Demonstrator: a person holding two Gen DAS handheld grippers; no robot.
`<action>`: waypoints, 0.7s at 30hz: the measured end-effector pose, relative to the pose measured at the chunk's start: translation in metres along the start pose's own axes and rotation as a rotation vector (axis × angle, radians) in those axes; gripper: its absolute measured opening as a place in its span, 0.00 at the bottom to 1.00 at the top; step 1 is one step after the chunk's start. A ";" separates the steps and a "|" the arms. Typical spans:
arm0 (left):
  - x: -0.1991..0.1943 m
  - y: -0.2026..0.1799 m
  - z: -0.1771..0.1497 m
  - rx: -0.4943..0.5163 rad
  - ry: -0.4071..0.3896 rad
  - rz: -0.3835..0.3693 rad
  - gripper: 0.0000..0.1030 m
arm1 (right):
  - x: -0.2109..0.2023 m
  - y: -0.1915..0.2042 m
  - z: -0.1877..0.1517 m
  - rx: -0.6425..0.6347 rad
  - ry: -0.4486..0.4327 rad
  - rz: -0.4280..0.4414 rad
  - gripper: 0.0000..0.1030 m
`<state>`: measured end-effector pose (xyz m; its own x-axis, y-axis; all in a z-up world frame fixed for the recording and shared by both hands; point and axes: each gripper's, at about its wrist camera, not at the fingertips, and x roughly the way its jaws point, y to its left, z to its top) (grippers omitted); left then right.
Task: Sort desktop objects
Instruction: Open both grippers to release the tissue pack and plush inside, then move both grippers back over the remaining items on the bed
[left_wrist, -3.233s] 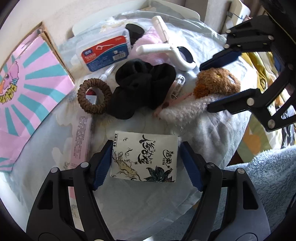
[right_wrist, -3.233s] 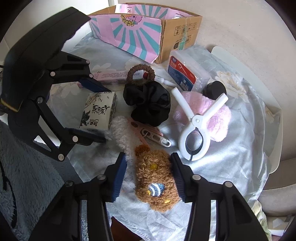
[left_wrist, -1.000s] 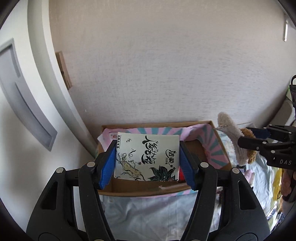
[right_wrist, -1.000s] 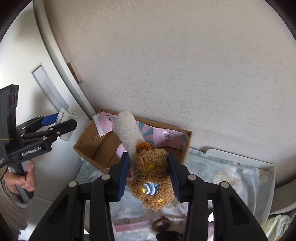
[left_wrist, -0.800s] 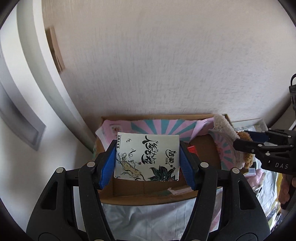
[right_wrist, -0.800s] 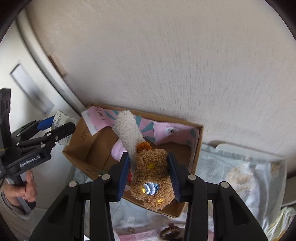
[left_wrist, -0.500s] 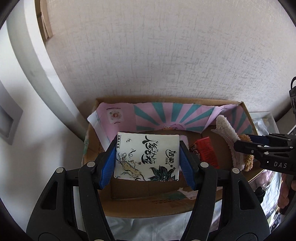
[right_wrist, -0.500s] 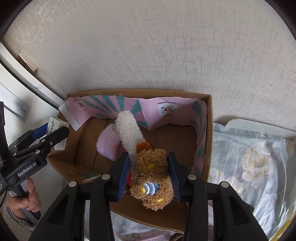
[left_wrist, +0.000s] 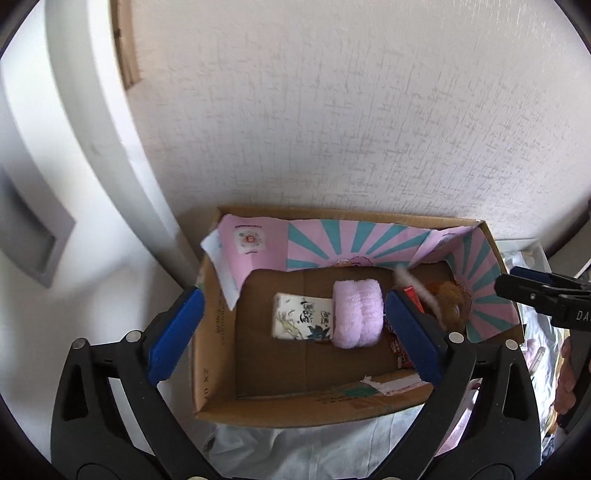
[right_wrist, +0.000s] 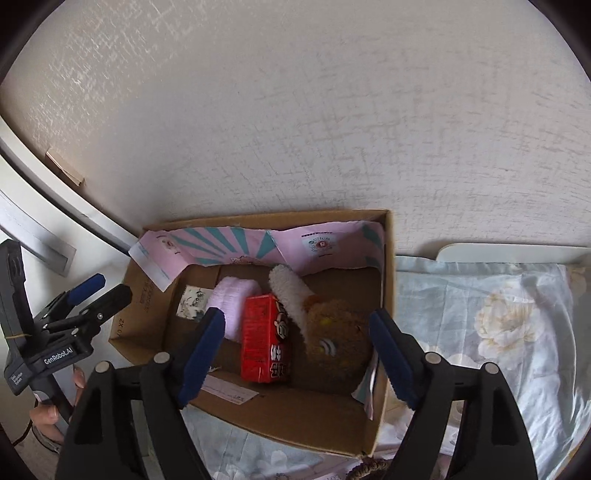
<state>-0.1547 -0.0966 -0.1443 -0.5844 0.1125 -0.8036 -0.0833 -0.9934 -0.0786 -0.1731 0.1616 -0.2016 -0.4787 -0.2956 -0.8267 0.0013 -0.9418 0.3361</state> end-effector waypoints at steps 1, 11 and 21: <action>-0.002 0.002 0.000 -0.009 -0.005 0.000 0.96 | -0.002 0.001 -0.002 -0.005 -0.002 -0.007 0.75; -0.022 0.010 -0.013 -0.071 -0.023 0.003 0.96 | -0.025 0.016 -0.015 -0.115 -0.048 -0.066 0.75; -0.061 -0.022 -0.025 0.051 -0.088 0.037 0.96 | -0.057 0.021 -0.023 -0.152 -0.101 -0.061 0.75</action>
<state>-0.0974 -0.0825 -0.1084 -0.6565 0.0797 -0.7501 -0.1004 -0.9948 -0.0179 -0.1253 0.1548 -0.1577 -0.5679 -0.2271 -0.7912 0.0983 -0.9730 0.2087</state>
